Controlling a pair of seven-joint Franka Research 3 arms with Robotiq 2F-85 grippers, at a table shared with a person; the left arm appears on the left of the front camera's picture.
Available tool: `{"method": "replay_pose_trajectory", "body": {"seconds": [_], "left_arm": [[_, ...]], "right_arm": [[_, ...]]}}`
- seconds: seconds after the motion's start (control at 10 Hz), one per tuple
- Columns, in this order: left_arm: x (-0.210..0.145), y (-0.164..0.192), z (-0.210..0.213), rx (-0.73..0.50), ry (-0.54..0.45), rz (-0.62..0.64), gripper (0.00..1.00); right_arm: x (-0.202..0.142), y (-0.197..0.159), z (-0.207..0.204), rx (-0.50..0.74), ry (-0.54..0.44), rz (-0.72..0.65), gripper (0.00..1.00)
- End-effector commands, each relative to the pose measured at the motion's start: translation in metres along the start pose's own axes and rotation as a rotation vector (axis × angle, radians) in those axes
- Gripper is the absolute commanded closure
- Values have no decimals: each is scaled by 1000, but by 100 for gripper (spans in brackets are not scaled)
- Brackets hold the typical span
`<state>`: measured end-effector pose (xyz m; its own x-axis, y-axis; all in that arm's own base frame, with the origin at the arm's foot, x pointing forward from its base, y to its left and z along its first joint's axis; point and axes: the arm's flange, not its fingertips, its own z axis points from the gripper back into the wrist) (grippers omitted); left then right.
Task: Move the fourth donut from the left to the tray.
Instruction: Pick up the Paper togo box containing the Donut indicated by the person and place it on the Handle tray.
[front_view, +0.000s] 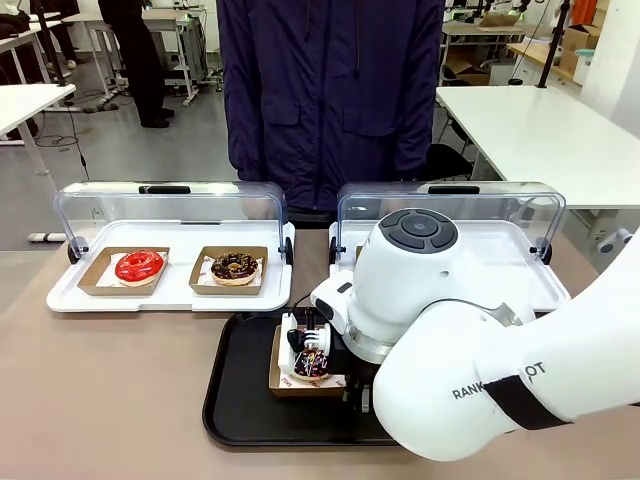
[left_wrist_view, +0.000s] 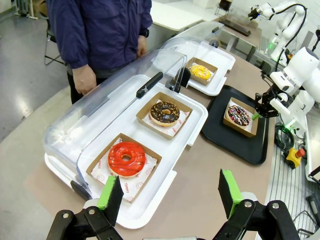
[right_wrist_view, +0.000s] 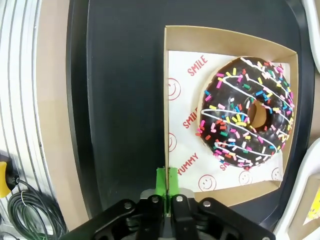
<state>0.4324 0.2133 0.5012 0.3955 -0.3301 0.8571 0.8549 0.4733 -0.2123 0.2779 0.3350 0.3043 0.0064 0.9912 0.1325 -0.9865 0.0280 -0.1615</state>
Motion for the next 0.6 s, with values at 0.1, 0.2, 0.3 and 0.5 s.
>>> {"method": "replay_pose_trajectory", "body": {"seconds": [0.1,0.2,0.3,0.5], "left_arm": [[0,-1,1,-9,9,-2,0],[0,-1,1,-9,9,-2,0],[0,-1,1,-9,9,-2,0],[0,-1,1,-9,9,-2,0]], "right_arm": [[-24,11,0,35,-26,15,41],[-25,9,3,35,-30,12,40],[-25,8,9,38,-33,7,0],[-29,4,27,36,-39,-21,0]]}}
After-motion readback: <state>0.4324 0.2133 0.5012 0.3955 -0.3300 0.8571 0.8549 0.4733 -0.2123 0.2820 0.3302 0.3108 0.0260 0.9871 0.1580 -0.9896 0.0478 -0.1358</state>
